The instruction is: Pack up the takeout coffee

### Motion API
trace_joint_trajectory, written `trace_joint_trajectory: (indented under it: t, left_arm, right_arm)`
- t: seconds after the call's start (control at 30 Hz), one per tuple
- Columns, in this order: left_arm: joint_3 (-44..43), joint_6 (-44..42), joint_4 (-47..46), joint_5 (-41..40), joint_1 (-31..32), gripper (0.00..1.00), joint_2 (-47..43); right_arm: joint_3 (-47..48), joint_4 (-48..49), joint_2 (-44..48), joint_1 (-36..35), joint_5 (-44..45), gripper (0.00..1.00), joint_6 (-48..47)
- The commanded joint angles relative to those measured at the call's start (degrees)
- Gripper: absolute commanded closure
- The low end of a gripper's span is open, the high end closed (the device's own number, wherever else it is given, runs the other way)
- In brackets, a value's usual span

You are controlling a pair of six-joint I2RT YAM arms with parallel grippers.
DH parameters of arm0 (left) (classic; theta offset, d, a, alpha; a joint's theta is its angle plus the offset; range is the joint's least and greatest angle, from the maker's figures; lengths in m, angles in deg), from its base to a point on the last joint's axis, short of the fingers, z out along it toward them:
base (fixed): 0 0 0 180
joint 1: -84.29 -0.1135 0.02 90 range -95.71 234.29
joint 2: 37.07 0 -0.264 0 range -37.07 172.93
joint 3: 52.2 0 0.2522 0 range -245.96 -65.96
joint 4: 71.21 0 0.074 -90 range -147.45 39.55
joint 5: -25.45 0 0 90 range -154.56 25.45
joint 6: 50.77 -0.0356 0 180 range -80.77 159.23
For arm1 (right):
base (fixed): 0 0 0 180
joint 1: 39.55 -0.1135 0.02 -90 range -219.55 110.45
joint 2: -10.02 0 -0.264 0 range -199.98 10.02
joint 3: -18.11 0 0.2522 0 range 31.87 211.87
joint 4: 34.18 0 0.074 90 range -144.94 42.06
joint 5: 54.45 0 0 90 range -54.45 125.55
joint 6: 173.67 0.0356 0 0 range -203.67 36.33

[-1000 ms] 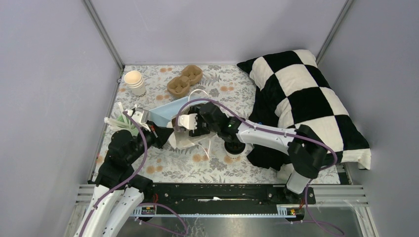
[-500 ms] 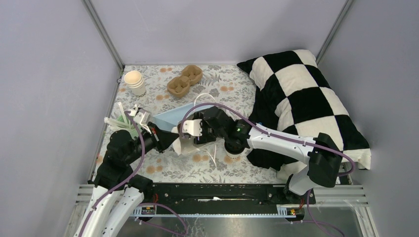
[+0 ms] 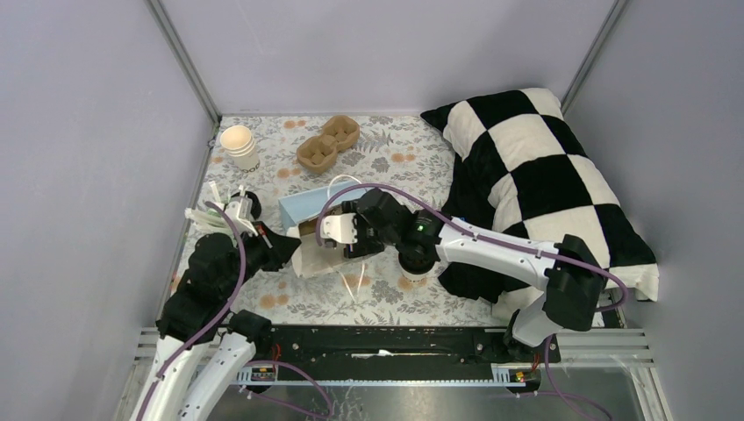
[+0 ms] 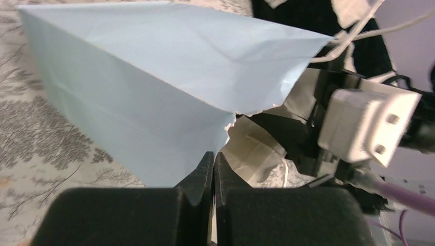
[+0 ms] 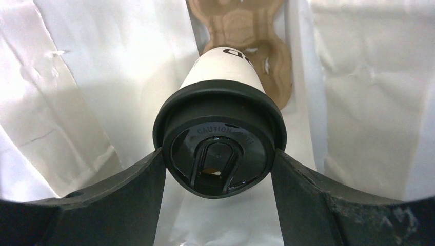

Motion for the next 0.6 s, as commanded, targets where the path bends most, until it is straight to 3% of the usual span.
trace_joint_trajectory:
  t: [0.0,0.17,0.23,0.47,0.57]
  left_arm:
    - [-4.7,1.3,5.0,-8.7,0.0,0.96,4.0]
    - [-8.0,0.9,9.2,-15.9,0.0,0.83,6.3]
    - [-8.5,1.4,10.1,-18.3,0.0,0.82,7.1]
    - [-9.8,1.1,9.6,-19.4,0.0,0.57,11.7]
    - [-10.1,-0.2,8.4,-19.2,0.1,0.51,13.2]
  right_arm:
    - [5.6,0.9,-3.2,-0.4,-2.3,0.65,-0.7]
    - [8.1,2.4,-6.0,-0.4,-1.8,0.65,-0.8]
    - [9.0,2.2,-7.1,-0.4,-1.2,0.65,-1.1]
    - [11.9,1.5,-9.4,-0.4,0.1,0.65,0.1]
    - [12.4,1.0,-9.6,-0.4,0.9,0.65,0.3]
